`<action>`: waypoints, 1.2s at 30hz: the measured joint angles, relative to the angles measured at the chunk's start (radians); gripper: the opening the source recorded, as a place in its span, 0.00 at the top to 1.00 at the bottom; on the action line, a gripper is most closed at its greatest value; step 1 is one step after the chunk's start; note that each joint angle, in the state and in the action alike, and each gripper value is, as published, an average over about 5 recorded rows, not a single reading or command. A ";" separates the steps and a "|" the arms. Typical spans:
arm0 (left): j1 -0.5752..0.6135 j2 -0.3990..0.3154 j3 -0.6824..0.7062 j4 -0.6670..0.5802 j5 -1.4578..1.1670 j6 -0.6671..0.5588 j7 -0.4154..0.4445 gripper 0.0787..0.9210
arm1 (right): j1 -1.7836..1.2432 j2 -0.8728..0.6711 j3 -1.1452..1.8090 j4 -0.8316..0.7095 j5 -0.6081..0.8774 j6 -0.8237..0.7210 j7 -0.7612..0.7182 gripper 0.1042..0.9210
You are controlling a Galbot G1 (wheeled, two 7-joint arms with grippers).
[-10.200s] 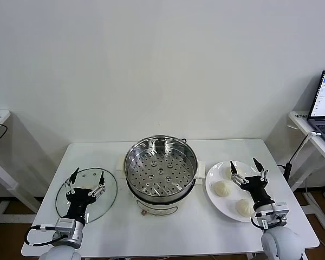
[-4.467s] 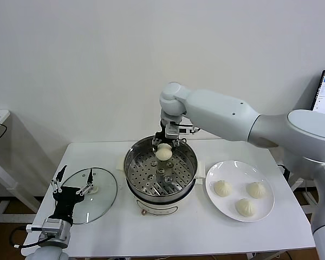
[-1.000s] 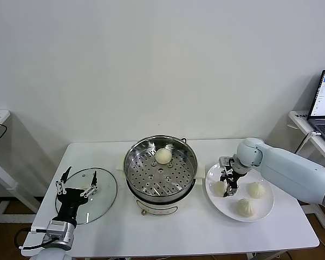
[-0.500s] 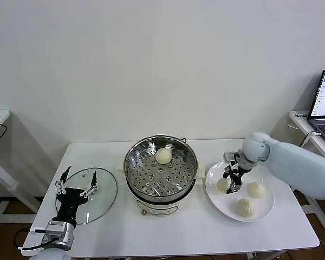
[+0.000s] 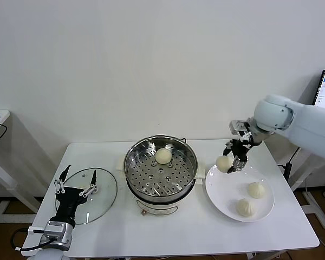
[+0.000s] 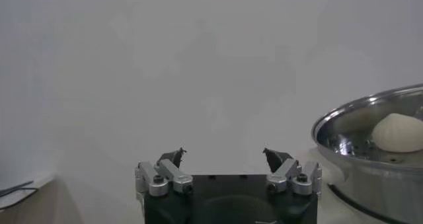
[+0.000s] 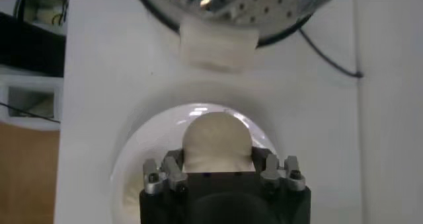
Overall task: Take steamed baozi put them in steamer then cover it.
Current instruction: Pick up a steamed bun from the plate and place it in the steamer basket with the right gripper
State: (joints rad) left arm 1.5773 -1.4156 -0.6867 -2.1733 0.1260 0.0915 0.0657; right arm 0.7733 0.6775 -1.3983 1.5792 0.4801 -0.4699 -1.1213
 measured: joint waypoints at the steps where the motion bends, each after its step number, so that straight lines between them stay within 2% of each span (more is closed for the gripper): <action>1: 0.001 0.001 -0.001 -0.002 -0.001 0.000 0.000 0.12 | 0.020 0.014 -0.009 0.009 0.020 -0.010 0.005 0.30; 15: 0.001 0.008 -0.014 -0.015 -0.014 0.006 0.004 0.12 | 0.092 0.307 -0.036 -0.002 0.189 -0.134 0.091 0.29; 25: -0.002 0.011 -0.023 -0.012 -0.014 0.009 0.009 0.12 | 0.008 0.520 -0.012 -0.131 0.186 -0.171 0.118 0.28; 36: 0.001 0.013 -0.032 -0.003 -0.013 0.008 0.016 0.12 | -0.131 0.683 0.031 -0.326 0.127 -0.173 0.119 0.27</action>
State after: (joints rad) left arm 1.5778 -1.4024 -0.7186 -2.1759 0.1127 0.0994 0.0814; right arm 0.6425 1.3601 -1.3675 1.2535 0.6073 -0.6428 -1.0026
